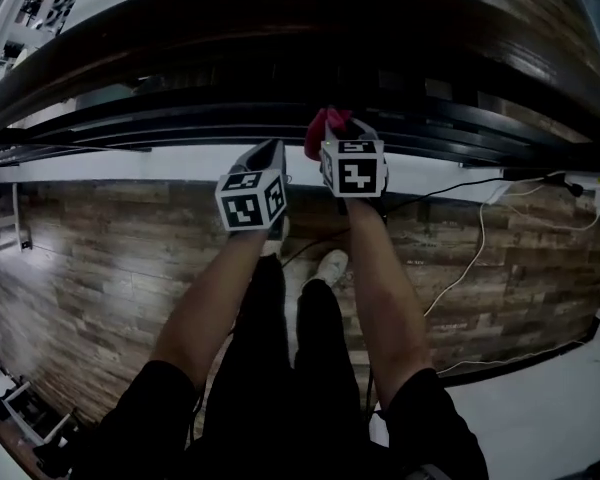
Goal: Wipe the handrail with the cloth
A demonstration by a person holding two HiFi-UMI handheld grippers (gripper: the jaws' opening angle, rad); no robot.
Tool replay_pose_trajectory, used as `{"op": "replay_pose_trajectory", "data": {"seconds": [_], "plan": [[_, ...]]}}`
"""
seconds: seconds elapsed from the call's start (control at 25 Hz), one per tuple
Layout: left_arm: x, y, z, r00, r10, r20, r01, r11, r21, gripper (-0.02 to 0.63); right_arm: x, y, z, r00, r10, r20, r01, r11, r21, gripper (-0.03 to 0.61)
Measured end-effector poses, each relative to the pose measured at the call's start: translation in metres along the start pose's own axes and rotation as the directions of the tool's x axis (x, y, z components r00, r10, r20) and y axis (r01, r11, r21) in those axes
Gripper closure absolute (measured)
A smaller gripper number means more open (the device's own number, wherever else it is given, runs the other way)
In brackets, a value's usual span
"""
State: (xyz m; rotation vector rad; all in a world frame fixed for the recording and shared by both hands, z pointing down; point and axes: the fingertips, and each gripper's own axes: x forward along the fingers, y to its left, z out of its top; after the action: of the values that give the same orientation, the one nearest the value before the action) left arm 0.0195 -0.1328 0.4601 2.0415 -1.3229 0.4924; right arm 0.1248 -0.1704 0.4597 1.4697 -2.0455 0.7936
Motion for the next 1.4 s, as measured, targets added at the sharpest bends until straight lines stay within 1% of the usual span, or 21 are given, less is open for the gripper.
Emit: {"op": "replay_pose_trajectory", "data": {"seconds": [0.12,0.2,0.28,0.36,0.44,0.6,0.68,0.8,1.0,1.12,1.28,1.4], "plan": [[0.008,-0.010,-0.002,0.999,-0.026,-0.029,0.026,1.000,0.011,0.615,-0.010,-0.016,-0.006,0.999,-0.033,0.005,0.033,0.999,0.040,0.525],[0.013,-0.019,-0.001,0.998,-0.048,-0.041,0.049,0.999,0.021,0.615,-0.013,-0.027,-0.009,0.999,-0.044,0.009,0.043,0.996,0.084,0.525],[0.016,-0.029,-0.001,0.996,-0.073,-0.052,0.074,0.997,0.036,0.615,-0.014,-0.033,-0.010,1.000,-0.028,0.012,0.026,0.986,0.164,0.523],[0.017,-0.037,-0.004,0.993,-0.093,-0.069,0.097,0.994,0.053,0.615,-0.014,-0.035,-0.011,1.000,-0.007,0.007,0.005,0.970,0.242,0.523],[0.018,-0.044,-0.006,0.990,-0.109,-0.086,0.115,0.991,0.069,0.615,-0.014,-0.035,-0.010,1.000,-0.004,-0.010,0.006,0.964,0.266,0.523],[0.021,-0.055,-0.008,0.986,-0.127,-0.105,0.136,0.988,0.075,0.615,-0.018,-0.043,-0.014,0.997,-0.044,-0.059,0.054,0.980,0.191,0.523],[0.024,-0.056,-0.009,0.985,-0.121,-0.120,0.132,0.988,0.085,0.615,-0.020,-0.050,-0.017,0.996,-0.046,-0.079,0.059,0.983,0.177,0.523],[0.033,-0.059,-0.001,0.990,-0.094,-0.109,0.106,0.988,0.110,0.615,-0.022,-0.062,-0.012,0.997,-0.024,-0.075,0.036,0.985,0.169,0.523],[0.042,-0.084,-0.001,0.996,-0.056,-0.074,0.063,0.992,0.105,0.615,-0.036,-0.086,-0.014,0.998,0.008,-0.068,0.000,0.992,0.128,0.523],[0.047,-0.110,-0.005,0.996,-0.056,-0.065,0.062,0.994,0.087,0.615,-0.045,-0.103,-0.018,0.998,0.024,-0.059,-0.018,0.994,0.105,0.523],[0.054,-0.139,-0.011,0.995,-0.061,-0.072,0.069,0.992,0.109,0.615,-0.048,-0.115,-0.022,0.996,0.059,-0.070,-0.053,0.995,0.088,0.522],[0.057,-0.158,-0.018,0.995,-0.061,-0.083,0.072,0.988,0.135,0.615,-0.051,-0.120,-0.033,0.991,0.100,-0.091,-0.091,0.990,0.104,0.522]]}}
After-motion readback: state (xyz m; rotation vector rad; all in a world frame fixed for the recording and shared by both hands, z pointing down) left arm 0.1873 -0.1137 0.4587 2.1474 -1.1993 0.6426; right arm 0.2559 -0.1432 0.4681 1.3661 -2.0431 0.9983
